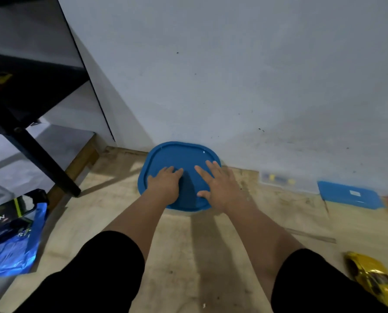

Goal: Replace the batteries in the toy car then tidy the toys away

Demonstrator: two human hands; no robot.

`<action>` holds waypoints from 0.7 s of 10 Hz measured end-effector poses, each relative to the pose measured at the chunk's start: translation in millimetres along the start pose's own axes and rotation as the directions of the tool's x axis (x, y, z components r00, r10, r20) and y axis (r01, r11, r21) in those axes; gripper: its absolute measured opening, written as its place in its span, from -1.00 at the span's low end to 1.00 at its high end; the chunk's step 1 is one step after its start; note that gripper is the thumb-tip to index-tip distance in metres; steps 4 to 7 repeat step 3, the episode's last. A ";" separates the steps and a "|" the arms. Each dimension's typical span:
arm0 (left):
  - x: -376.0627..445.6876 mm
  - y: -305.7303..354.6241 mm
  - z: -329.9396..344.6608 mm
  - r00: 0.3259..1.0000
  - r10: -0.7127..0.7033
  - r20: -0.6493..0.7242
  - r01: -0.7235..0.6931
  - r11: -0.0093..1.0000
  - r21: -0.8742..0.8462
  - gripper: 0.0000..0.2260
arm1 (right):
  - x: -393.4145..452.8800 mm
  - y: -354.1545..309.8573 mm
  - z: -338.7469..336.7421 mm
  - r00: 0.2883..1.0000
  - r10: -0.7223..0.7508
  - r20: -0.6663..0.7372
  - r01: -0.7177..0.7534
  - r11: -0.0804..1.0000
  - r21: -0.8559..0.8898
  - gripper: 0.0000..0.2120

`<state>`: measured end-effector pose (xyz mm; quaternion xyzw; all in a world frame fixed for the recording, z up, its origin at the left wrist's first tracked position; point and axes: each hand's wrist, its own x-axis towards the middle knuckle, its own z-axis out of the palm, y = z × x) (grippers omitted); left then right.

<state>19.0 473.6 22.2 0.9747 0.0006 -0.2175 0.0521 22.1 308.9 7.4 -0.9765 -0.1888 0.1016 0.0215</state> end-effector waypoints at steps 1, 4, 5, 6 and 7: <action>-14.3 5.3 8.6 0.984 -0.037 -0.175 -0.005 0.973 -0.230 -0.50 | -21.3 2.4 -8.7 0.989 0.136 -0.058 -0.119 0.966 0.231 -0.40; -53.3 44.0 36.0 0.878 -0.098 -0.468 -0.284 0.681 -0.675 -0.66 | -82.5 -2.4 -16.2 0.919 0.324 -0.224 -0.169 0.838 0.519 -0.42; -53.3 44.0 36.0 0.878 -0.098 -0.468 -0.284 0.681 -0.675 -0.66 | -82.5 -2.4 -16.2 0.919 0.324 -0.224 -0.169 0.838 0.519 -0.42; -53.3 44.0 36.0 0.878 -0.098 -0.468 -0.284 0.681 -0.675 -0.66 | -82.5 -2.4 -16.2 0.919 0.324 -0.224 -0.169 0.838 0.519 -0.42; -53.3 44.0 36.0 0.878 -0.098 -0.468 -0.284 0.681 -0.675 -0.66 | -82.5 -2.4 -16.2 0.919 0.324 -0.224 -0.169 0.838 0.519 -0.42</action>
